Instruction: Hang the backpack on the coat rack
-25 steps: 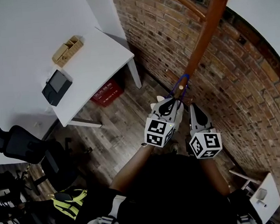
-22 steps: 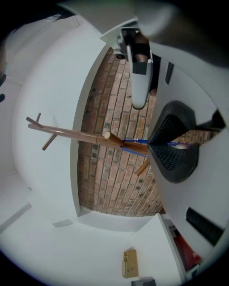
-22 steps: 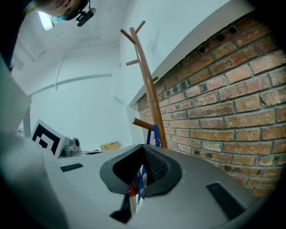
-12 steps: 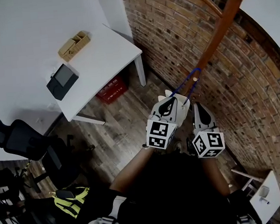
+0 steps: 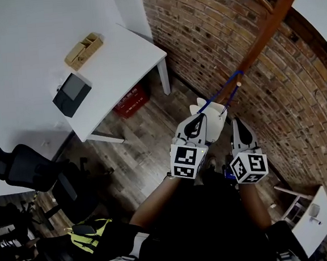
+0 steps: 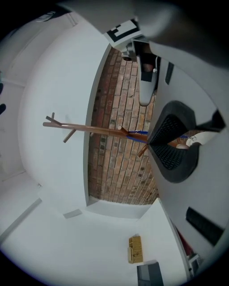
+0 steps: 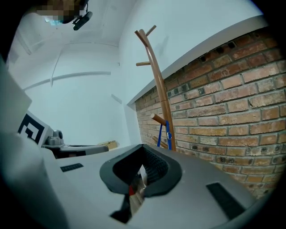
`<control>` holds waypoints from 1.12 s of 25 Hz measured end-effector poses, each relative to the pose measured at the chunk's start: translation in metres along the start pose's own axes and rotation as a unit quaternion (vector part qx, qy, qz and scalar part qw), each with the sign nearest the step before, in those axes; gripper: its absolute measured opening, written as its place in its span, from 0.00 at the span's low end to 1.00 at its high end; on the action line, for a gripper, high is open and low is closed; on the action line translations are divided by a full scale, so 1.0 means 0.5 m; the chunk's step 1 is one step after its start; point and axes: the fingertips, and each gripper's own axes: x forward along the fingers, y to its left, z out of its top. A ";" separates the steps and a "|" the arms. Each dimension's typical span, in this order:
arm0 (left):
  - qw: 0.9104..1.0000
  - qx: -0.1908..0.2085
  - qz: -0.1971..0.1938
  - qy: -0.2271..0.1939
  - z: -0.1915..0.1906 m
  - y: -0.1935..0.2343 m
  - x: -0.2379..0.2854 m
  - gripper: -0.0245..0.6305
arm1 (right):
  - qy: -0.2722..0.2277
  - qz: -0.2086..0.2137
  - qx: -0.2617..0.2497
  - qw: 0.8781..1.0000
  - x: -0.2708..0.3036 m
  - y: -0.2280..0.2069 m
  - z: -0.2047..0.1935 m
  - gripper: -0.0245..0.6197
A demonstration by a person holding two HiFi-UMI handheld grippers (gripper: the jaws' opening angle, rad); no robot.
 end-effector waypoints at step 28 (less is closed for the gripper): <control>0.999 0.001 0.040 -0.017 -0.018 -0.204 -0.122 0.05 | -0.020 0.055 0.003 0.998 -0.214 -0.021 -0.003 0.06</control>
